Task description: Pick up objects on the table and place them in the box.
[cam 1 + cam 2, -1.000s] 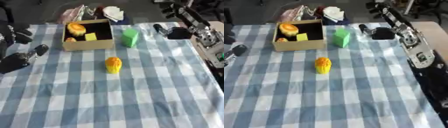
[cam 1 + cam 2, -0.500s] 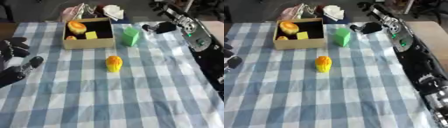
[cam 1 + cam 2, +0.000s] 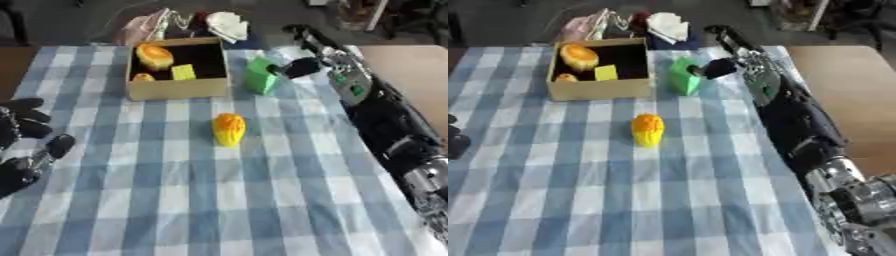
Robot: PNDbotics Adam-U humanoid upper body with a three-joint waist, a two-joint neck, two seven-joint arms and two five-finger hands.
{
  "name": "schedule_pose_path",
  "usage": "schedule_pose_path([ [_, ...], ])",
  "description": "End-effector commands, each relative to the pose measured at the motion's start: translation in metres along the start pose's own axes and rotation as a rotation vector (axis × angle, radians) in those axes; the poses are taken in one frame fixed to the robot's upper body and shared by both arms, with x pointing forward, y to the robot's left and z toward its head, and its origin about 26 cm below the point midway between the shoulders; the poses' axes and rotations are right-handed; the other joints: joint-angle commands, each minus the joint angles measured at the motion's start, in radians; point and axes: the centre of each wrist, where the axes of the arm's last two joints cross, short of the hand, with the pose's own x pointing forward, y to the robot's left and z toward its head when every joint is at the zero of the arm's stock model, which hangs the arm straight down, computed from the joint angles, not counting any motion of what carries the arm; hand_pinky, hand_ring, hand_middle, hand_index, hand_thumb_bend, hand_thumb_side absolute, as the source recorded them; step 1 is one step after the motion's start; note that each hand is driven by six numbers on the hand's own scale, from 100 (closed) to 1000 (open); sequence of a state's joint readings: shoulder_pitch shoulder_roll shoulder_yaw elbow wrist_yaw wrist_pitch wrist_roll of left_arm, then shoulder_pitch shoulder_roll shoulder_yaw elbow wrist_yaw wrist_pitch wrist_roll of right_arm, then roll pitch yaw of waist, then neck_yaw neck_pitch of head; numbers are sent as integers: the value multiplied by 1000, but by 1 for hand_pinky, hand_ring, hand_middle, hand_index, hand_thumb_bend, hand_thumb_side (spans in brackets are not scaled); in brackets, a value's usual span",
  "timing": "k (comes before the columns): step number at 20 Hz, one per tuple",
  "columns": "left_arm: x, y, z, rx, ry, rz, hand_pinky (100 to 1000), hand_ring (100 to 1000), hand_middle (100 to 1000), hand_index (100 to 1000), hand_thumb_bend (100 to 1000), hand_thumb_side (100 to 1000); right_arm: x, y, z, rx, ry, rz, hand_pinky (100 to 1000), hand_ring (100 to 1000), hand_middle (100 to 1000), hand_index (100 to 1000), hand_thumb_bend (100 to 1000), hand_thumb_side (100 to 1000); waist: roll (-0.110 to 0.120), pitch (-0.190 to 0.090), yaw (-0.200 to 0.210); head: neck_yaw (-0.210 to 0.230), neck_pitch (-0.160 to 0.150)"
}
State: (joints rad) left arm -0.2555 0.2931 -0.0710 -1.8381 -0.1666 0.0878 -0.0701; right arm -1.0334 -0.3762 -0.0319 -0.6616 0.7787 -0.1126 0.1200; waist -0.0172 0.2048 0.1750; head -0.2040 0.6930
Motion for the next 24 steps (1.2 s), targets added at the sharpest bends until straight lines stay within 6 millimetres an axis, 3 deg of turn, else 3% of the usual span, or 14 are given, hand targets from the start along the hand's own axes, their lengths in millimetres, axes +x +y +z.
schedule_pose_path([
  [1,4,-2,-1,-9,-21,16,665,599,588,797,721,491,5,-10,-5,-42,30,37,841,931,946,960,490,301,-13,-23,7,-18,-14],
  [7,3,-8,-1,-28,-19,31,665,598,586,797,699,497,6,-3,-7,-54,72,25,834,918,929,957,487,308,-12,-20,27,-37,-19],
  [15,2,-10,-1,-33,-17,34,665,595,583,797,685,501,3,13,-5,42,81,-4,778,799,776,881,460,302,-11,-17,26,-40,-22],
  [19,2,-11,-1,-37,-17,36,664,592,580,797,679,504,4,17,-5,70,74,8,712,698,628,703,349,231,-10,-16,24,-40,-22],
  [24,1,-12,0,-37,-12,37,663,589,577,797,672,507,10,13,-6,-27,57,26,667,602,506,568,260,153,-8,-16,23,-37,-22],
])
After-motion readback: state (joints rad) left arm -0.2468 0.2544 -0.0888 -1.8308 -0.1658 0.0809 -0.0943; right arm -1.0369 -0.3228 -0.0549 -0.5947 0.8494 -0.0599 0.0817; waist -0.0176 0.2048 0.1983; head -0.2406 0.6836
